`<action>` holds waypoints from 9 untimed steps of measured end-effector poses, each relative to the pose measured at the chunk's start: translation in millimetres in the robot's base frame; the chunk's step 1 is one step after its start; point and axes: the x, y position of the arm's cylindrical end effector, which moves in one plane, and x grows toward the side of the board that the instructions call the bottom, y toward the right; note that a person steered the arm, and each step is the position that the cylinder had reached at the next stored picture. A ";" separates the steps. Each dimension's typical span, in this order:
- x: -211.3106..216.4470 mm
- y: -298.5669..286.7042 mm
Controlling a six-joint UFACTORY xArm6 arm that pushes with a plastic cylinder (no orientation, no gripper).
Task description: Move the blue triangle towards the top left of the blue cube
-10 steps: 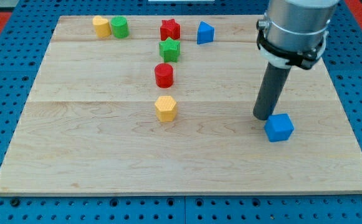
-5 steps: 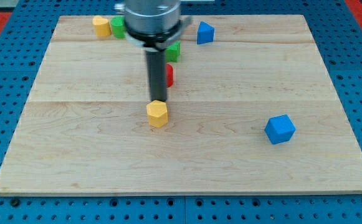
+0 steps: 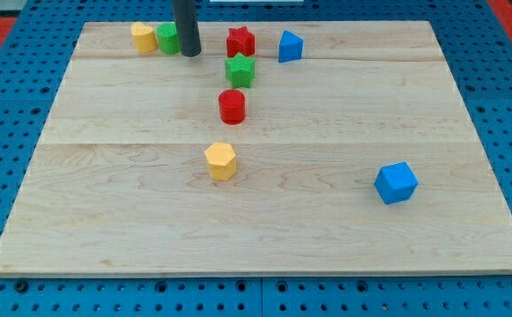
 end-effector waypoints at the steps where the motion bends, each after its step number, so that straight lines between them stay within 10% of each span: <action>1: -15.2 17.1; 9: 5.4 202.6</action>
